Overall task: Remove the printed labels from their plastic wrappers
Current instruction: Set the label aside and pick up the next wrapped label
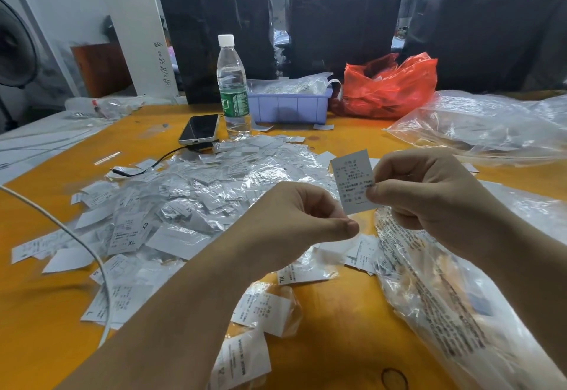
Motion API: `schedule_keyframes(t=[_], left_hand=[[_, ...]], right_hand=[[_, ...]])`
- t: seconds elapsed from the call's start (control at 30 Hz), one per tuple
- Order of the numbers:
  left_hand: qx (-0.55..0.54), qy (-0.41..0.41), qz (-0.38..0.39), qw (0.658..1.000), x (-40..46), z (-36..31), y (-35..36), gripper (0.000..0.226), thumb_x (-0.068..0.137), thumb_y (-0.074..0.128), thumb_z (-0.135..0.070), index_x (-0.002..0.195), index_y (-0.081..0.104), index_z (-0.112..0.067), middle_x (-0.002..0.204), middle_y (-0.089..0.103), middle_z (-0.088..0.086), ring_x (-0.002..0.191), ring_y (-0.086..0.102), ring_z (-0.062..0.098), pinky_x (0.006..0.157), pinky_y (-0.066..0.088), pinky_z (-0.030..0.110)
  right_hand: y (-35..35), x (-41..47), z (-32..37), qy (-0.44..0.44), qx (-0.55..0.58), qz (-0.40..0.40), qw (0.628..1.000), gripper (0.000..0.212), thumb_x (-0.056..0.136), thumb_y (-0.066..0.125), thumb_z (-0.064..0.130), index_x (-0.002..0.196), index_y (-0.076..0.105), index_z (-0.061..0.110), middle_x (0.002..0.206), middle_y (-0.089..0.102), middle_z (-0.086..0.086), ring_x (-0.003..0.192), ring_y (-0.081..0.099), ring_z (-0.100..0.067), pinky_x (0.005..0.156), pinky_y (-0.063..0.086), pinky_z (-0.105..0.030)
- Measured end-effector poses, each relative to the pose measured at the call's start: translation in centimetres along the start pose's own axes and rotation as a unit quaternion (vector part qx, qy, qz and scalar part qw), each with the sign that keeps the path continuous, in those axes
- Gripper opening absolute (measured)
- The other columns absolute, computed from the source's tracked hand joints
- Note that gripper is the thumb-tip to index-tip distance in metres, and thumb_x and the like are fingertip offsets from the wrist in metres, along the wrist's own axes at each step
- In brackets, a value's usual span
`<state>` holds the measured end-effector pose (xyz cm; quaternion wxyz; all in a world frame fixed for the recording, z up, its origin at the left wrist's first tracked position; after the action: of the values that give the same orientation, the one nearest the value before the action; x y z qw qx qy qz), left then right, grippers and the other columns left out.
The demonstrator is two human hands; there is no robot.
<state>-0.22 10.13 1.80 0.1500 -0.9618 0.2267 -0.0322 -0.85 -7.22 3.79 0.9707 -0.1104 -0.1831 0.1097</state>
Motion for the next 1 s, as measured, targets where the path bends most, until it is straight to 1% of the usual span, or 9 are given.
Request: schedule_keyframes(t=[0.1,0.2,0.4,0.53,0.63,0.73,0.8,0.97,1.0], left_hand=[[0.002,-0.002,-0.005,1.000,-0.02,0.04,-0.03,0.013,0.077,0.081,-0.016,0.069,0.071,-0.015,0.080,0.075,-0.002,0.057,0.062,-0.003,0.053,0.044,0.008],[0.004,-0.001,-0.009,1.000,-0.05,0.06,-0.06,0.012,0.075,0.082,-0.016,0.075,0.072,-0.009,0.074,0.071,0.004,0.058,0.061,0.001,0.052,0.044,0.009],[0.000,-0.003,-0.018,1.000,0.10,0.12,-0.18,0.011,0.076,0.082,-0.014,0.073,0.072,-0.010,0.084,0.073,0.010,0.057,0.061,0.000,0.052,0.044,0.009],[0.012,-0.002,-0.026,1.000,0.06,0.22,-0.11,0.013,0.075,0.082,-0.017,0.075,0.072,-0.009,0.079,0.072,0.009,0.057,0.061,0.000,0.051,0.044,0.009],[0.016,0.000,-0.026,1.000,0.10,0.22,-0.07,0.015,0.075,0.082,-0.017,0.073,0.071,-0.009,0.082,0.073,0.008,0.055,0.060,-0.001,0.051,0.044,0.009],[0.009,-0.001,-0.024,1.000,0.15,0.25,-0.05,0.017,0.077,0.082,-0.016,0.069,0.068,-0.009,0.082,0.075,-0.002,0.054,0.062,-0.004,0.051,0.044,0.008],[0.003,0.001,-0.024,1.000,0.16,0.22,-0.06,0.019,0.077,0.081,-0.015,0.069,0.066,-0.008,0.082,0.075,-0.005,0.053,0.062,-0.004,0.052,0.044,0.008],[0.000,0.003,-0.029,1.000,0.19,0.22,-0.16,0.019,0.077,0.081,-0.013,0.075,0.068,0.000,0.077,0.075,-0.003,0.053,0.061,-0.003,0.050,0.043,0.008],[0.000,0.004,-0.029,1.000,0.18,0.24,-0.17,0.019,0.077,0.081,-0.013,0.076,0.068,0.001,0.076,0.075,-0.003,0.053,0.061,-0.003,0.050,0.043,0.008]], right_hand=[[-0.11,0.01,-0.01,-0.006,-0.005,-0.026,1.000,0.014,0.070,0.061,0.008,0.055,0.060,0.008,0.044,0.042,0.002,0.035,0.025,-0.010,0.040,0.020,-0.022],[-0.46,0.06,0.01,-0.011,0.005,-0.055,0.998,0.014,0.068,0.061,0.007,0.055,0.059,0.009,0.043,0.034,0.001,0.034,0.024,-0.010,0.040,0.018,-0.024],[-0.18,-0.02,0.07,-0.013,0.000,-0.033,0.999,0.014,0.068,0.061,0.007,0.054,0.059,0.009,0.044,0.038,-0.001,0.035,0.025,-0.010,0.041,0.020,-0.023],[-0.28,0.00,0.09,-0.010,0.023,-0.041,0.999,0.013,0.067,0.061,0.007,0.055,0.057,0.007,0.043,0.034,0.004,0.033,0.026,-0.007,0.039,0.024,-0.019],[-0.02,-0.03,0.14,-0.010,0.019,-0.026,0.999,0.016,0.068,0.060,0.007,0.053,0.058,0.010,0.041,0.039,0.007,0.033,0.027,-0.006,0.039,0.024,-0.018],[0.36,-0.12,0.11,-0.008,0.001,-0.017,1.000,0.018,0.069,0.059,0.008,0.052,0.058,0.011,0.045,0.046,-0.001,0.035,0.026,-0.009,0.039,0.022,-0.020],[0.51,-0.15,0.02,-0.010,-0.013,-0.024,1.000,0.016,0.069,0.060,0.008,0.053,0.057,0.007,0.049,0.047,-0.008,0.039,0.025,-0.010,0.039,0.022,-0.022],[0.35,-0.20,-0.17,-0.025,-0.039,-0.056,0.997,0.013,0.068,0.060,0.010,0.057,0.058,0.004,0.052,0.045,-0.015,0.041,0.028,-0.012,0.040,0.023,-0.023],[0.28,-0.20,-0.20,-0.029,-0.046,-0.061,0.997,0.012,0.068,0.060,0.010,0.058,0.058,0.004,0.050,0.045,-0.013,0.041,0.028,-0.012,0.040,0.024,-0.022]])
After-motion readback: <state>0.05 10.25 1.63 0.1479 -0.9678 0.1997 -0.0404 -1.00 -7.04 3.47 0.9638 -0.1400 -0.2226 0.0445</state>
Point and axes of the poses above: each hand's wrist, its own x-axis towards the middle knuckle, its own y-axis out of the palm, z = x × y, the point moved 3 cm from there along x, towards the middle knuckle
